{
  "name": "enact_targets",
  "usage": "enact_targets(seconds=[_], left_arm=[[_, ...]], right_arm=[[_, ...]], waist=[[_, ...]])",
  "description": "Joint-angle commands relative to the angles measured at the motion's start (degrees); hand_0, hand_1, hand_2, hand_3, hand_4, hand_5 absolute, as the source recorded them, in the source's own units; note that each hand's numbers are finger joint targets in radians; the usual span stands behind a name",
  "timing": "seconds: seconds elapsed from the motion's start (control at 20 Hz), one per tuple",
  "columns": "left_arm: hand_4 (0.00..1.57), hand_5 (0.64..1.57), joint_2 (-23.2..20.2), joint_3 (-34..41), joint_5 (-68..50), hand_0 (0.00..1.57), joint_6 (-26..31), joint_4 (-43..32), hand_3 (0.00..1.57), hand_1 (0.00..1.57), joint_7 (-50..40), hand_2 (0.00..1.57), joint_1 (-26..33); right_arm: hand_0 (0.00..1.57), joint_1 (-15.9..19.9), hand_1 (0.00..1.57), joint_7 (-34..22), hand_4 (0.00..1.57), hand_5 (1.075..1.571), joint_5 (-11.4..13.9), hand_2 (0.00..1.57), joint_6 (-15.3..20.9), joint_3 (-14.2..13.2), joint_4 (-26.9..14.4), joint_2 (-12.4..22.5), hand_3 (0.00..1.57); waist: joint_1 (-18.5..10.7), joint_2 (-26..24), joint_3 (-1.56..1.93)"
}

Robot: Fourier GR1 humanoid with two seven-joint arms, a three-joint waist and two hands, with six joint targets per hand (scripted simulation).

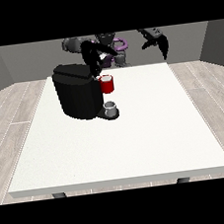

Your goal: Insert the coffee pod into the coffee machine and close the lid

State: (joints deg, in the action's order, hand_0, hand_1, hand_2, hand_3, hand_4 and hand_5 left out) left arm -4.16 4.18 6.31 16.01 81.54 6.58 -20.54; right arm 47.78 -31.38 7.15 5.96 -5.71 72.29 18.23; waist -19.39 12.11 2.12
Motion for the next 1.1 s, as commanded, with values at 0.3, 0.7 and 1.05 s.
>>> enact_targets(seconds=[0.3,0.7,1.05], left_arm=[[0.36,1.571,0.48,-1.35,-0.46,0.00,1.38,0.04,0.00,0.00,1.03,0.00,-5.92],[0.33,1.571,-0.54,-0.52,-1.61,0.00,2.30,0.24,0.00,0.00,0.58,0.00,-7.55],[0.34,1.571,0.41,-3.80,-1.34,0.00,3.44,5.31,0.00,0.00,-2.56,0.00,-7.21]], right_arm=[[0.00,10.80,0.00,6.07,0.00,1.571,1.84,0.00,-1.80,4.19,6.91,0.61,0.00],[0.00,18.67,0.00,12.17,0.00,1.571,2.42,0.00,-2.49,3.24,-2.54,-0.29,0.00],[0.00,19.02,0.00,20.42,0.10,1.571,3.12,0.00,0.00,1.89,-10.62,-2.71,0.00]], waist=[[-10.30,6.07,-2.14],[-10.56,9.84,-2.15],[-12.07,10.42,-2.12]])
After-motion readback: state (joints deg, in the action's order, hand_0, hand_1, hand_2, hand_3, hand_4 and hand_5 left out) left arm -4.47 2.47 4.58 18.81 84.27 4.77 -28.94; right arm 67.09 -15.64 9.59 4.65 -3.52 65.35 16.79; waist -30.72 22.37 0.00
